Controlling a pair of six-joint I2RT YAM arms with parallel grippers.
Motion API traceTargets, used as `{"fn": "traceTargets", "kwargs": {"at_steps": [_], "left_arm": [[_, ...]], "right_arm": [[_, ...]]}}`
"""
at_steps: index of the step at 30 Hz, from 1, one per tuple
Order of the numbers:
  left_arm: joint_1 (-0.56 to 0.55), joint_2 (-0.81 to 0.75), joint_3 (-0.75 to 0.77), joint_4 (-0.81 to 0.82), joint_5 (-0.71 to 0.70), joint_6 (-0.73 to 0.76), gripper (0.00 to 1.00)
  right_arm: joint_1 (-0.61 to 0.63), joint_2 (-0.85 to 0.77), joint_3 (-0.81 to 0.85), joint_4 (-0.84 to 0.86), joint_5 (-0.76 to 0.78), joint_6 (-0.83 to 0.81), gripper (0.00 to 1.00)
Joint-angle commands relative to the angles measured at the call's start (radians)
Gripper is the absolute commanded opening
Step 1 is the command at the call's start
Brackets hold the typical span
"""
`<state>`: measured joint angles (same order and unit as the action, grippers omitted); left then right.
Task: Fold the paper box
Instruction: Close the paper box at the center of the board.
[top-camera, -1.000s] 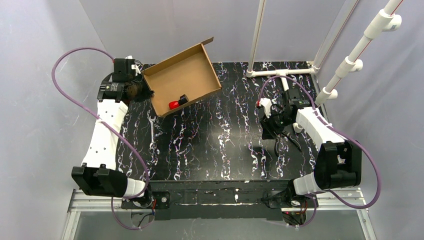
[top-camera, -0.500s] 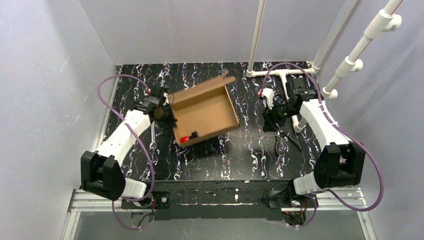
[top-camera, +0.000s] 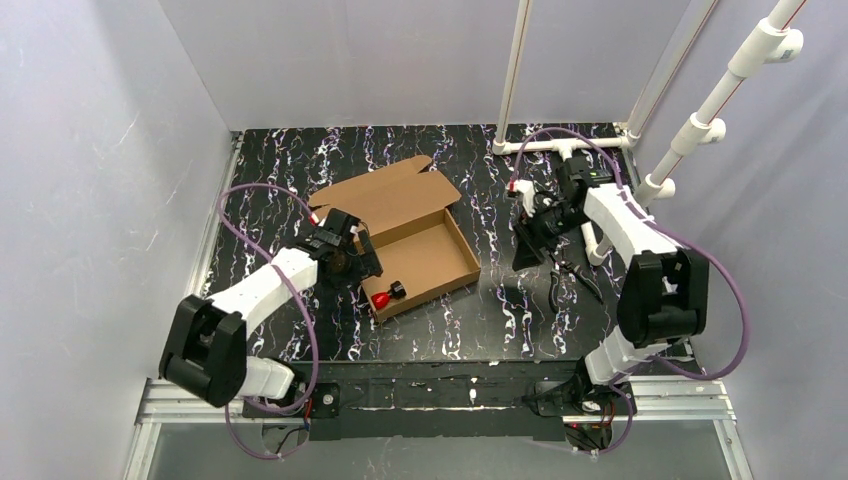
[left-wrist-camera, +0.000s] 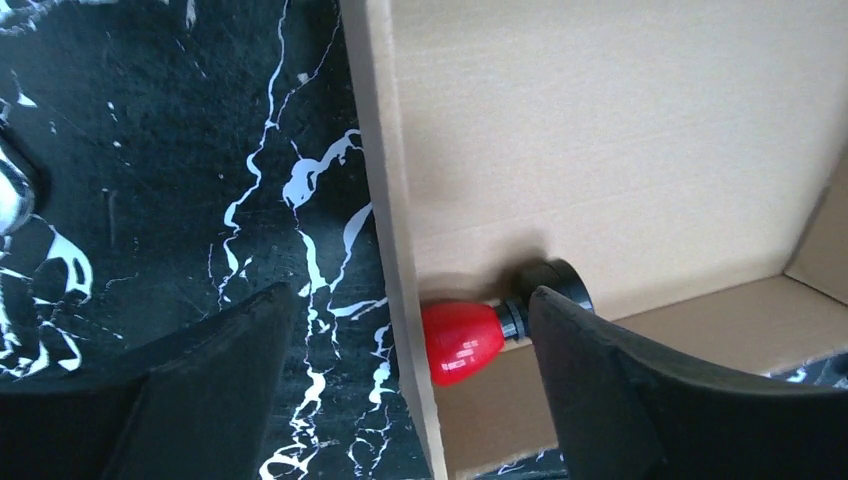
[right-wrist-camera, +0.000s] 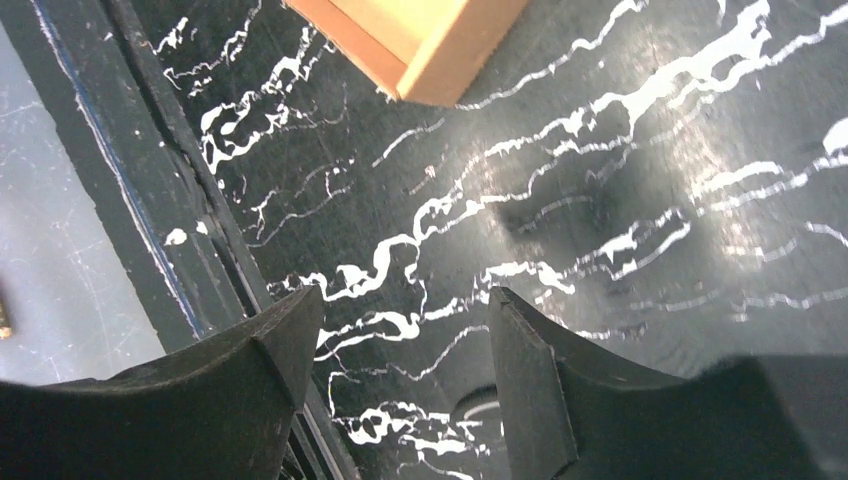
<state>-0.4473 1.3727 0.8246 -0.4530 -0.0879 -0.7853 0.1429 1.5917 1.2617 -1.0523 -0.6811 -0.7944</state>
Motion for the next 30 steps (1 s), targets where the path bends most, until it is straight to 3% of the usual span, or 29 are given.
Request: {"fn": "traceTargets", "kwargs": {"at_steps": [1, 4, 6, 8, 11, 13, 17, 22, 30], "left_arm": [[0.009, -0.166, 0.016, -0.052, -0.036, 0.053, 0.96], [0.056, -0.313, -0.005, -0.072, 0.000, 0.151, 0.98], [0.152, -0.427, -0.072, 0.031, 0.179, 0.204, 0.98], [0.322, -0.493, -0.125, 0.114, 0.371, 0.164, 0.98], [0.549, -0.471, -0.170, 0.236, 0.603, 0.085, 0.98], [0.624, -0.411, -0.192, 0.329, 0.700, 0.007, 0.98], [0.697, -0.264, -0.208, 0.519, 0.777, -0.113, 0.98], [0.701, -0.077, -0.133, 0.543, 0.760, -0.089, 0.96], [0.694, 0.128, -0.075, 0.611, 0.744, -0.128, 0.77]], "right_arm": [[0.076, 0.055, 0.058, 0.059, -0.083, 0.079, 0.72], [0.126, 0.073, 0.040, 0.248, -0.056, 0.231, 0.79], [0.140, 0.075, 0.016, 0.429, -0.018, 0.354, 0.85], [0.166, 0.082, 0.002, 0.621, 0.045, 0.458, 0.90], [0.223, 0.111, -0.004, 0.776, 0.135, 0.580, 0.92], [0.257, 0.136, -0.012, 0.848, 0.183, 0.646, 0.91], [0.305, 0.165, -0.072, 0.973, 0.302, 0.729, 0.81], [0.317, 0.181, -0.109, 1.003, 0.409, 0.726, 0.65], [0.323, 0.220, -0.106, 1.026, 0.431, 0.761, 0.38]]}}
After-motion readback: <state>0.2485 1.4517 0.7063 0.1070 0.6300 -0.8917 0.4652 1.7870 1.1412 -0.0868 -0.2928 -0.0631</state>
